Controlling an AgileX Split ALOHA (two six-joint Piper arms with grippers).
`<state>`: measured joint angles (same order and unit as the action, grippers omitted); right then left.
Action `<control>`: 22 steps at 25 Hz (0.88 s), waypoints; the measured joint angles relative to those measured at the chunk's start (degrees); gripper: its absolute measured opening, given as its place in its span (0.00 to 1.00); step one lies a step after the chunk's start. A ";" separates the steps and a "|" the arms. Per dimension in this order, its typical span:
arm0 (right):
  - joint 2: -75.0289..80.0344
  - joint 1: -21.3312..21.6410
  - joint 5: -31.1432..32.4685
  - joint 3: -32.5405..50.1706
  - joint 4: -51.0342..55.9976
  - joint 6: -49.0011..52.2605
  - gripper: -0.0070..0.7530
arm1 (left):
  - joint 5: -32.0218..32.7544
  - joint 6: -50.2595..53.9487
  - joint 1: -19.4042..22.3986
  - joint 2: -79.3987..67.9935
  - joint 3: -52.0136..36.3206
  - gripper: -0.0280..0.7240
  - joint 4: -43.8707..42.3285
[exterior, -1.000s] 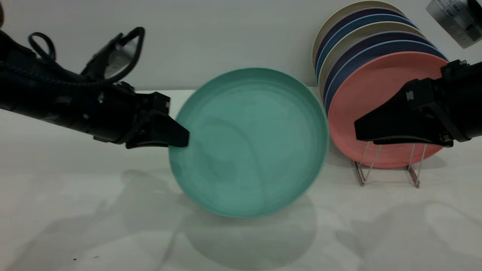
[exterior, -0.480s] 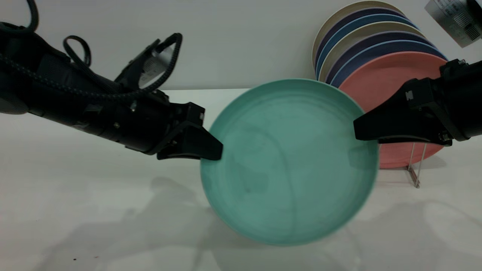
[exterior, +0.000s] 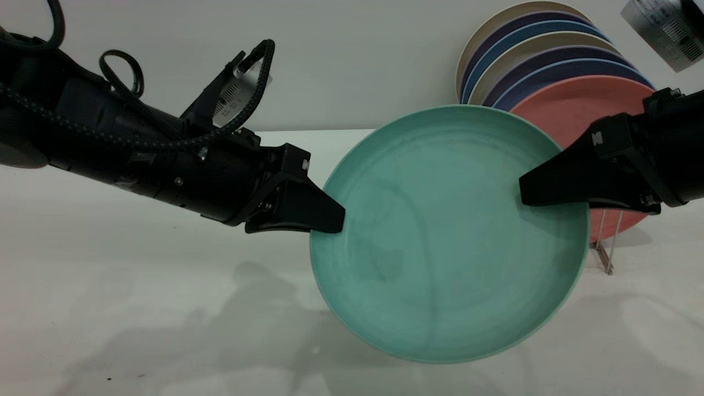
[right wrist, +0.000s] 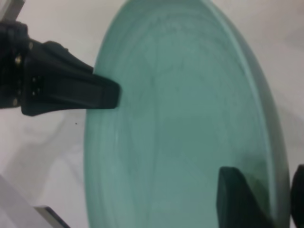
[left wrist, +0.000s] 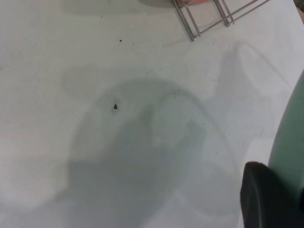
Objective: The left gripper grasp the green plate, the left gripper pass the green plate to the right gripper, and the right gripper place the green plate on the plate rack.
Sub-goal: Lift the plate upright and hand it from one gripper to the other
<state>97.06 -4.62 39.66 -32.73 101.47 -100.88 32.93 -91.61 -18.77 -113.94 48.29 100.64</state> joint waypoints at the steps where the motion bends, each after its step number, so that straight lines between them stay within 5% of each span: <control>1: 0.00 0.00 0.00 0.00 0.00 0.55 0.31 | 0.09 -0.39 0.00 0.00 0.00 0.06 0.06; 6: 0.00 0.00 -0.96 0.00 -0.44 2.61 0.10 | 0.74 -1.96 0.00 0.00 0.00 0.06 0.05; 10: 0.06 0.00 -3.04 0.00 -0.56 2.95 0.07 | 2.49 0.09 0.05 0.04 0.00 0.14 0.05; 19: 0.11 0.00 -3.29 0.00 -0.60 2.90 0.06 | 8.52 3.79 0.10 0.12 0.00 0.81 -0.65; 22: 0.11 0.00 -3.35 0.00 -0.60 1.94 0.06 | 11.87 5.34 0.46 0.12 0.00 0.88 -3.37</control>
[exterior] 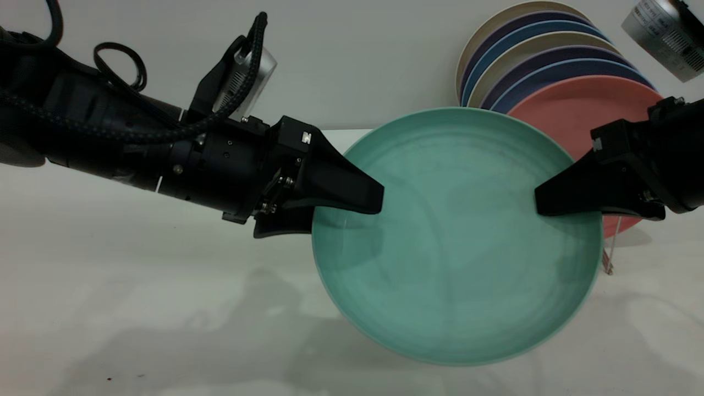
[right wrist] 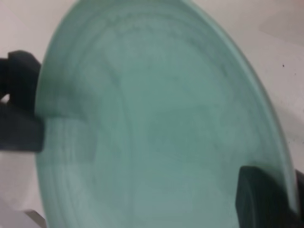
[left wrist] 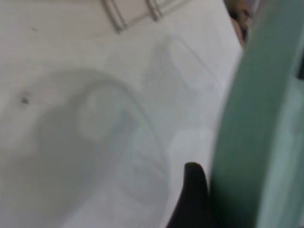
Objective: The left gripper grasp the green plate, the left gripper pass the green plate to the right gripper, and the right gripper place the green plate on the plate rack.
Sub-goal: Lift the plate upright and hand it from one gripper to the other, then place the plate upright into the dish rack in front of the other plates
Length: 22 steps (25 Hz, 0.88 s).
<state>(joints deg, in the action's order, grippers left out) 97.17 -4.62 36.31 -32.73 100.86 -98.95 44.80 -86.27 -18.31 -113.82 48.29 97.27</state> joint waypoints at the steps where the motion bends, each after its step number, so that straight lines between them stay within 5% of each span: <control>1: 0.00 0.00 0.00 0.00 -0.08 -0.32 0.06 | 1.00 0.52 0.43 0.00 0.00 0.88 -1.74; 7: 0.00 0.00 -1.35 0.00 -0.08 -1.18 0.06 | 4.54 5.59 7.23 0.00 0.00 0.84 -15.33; 13: 0.00 0.00 -1.61 0.00 -0.20 -2.67 0.06 | -0.52 12.26 15.04 0.09 0.07 0.82 -25.15; 22: -3.18 0.00 -9.93 -3.72 -20.05 -4.49 0.06 | -10.78 35.17 17.05 0.26 0.07 0.82 -43.83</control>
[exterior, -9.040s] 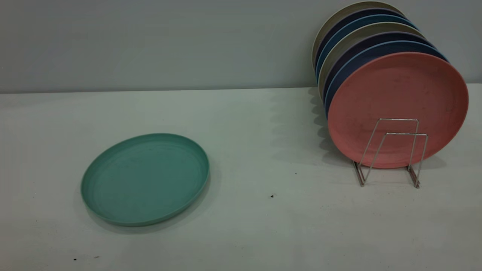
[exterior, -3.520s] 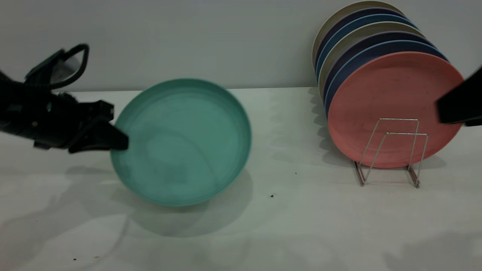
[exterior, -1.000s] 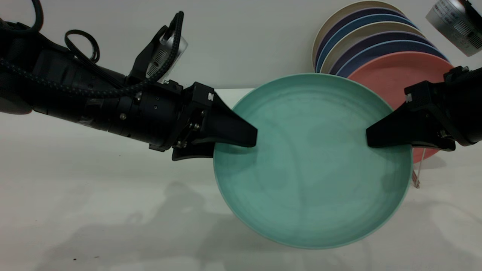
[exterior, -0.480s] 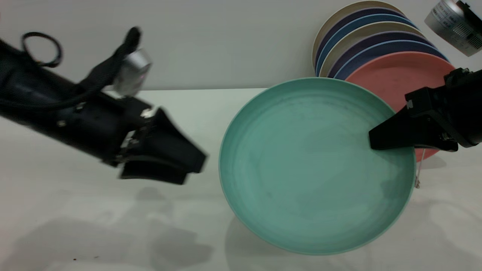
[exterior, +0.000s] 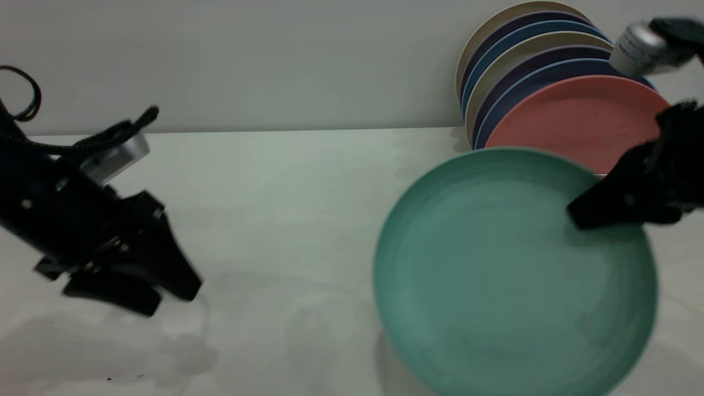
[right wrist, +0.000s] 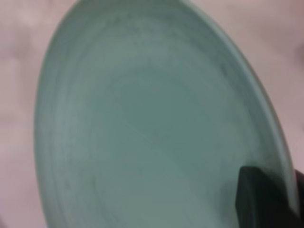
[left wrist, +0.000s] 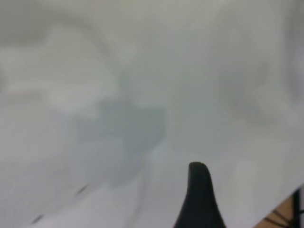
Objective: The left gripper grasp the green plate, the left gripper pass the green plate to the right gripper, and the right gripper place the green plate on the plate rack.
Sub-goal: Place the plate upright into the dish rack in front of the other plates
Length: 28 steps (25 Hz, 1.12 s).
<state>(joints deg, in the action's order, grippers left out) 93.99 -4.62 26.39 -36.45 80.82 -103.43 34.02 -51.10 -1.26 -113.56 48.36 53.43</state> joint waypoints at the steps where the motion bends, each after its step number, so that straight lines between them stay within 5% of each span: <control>1: -0.98 0.00 -0.68 -1.11 -3.96 1.28 0.06 | -0.63 2.72 0.00 0.00 0.00 0.82 -2.15; 15: -5.72 -0.52 8.85 -19.35 -55.94 23.72 0.06 | -3.83 8.60 0.00 0.00 0.00 0.81 -8.21; 28: -5.72 -0.52 6.35 -30.09 -63.62 25.04 0.06 | -5.77 8.60 0.00 0.02 0.00 0.81 -8.25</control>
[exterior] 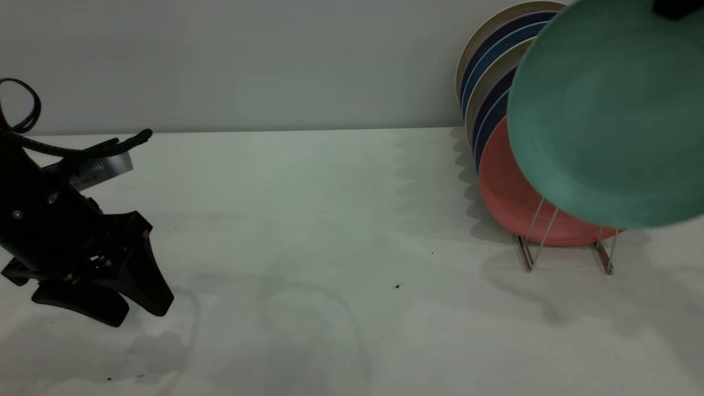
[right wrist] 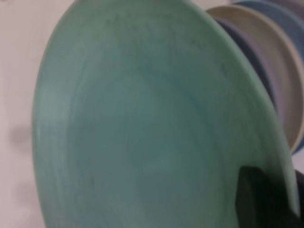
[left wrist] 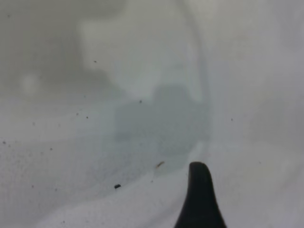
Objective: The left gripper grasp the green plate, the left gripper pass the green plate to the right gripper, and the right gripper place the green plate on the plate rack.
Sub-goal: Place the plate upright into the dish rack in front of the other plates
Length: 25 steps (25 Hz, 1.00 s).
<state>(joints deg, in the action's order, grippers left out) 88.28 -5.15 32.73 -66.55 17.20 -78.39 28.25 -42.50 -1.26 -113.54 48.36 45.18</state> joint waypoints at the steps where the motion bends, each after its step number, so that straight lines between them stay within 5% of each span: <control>1: 0.00 0.00 -0.99 0.00 0.00 -0.10 0.06 | -0.25 0.00 0.00 0.00 0.00 0.81 0.00; 9: 0.00 0.00 -8.18 0.00 -0.05 -5.29 0.06 | -1.31 0.00 0.00 0.00 0.00 0.81 -0.02; 25: 3.05 0.00 -11.34 0.00 0.00 -8.96 0.06 | -1.65 0.00 0.00 0.00 0.00 0.81 -1.03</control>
<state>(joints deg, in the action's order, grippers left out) 91.32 -5.15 21.40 -66.55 17.20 -87.35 26.60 -42.50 -1.26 -113.54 48.36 44.15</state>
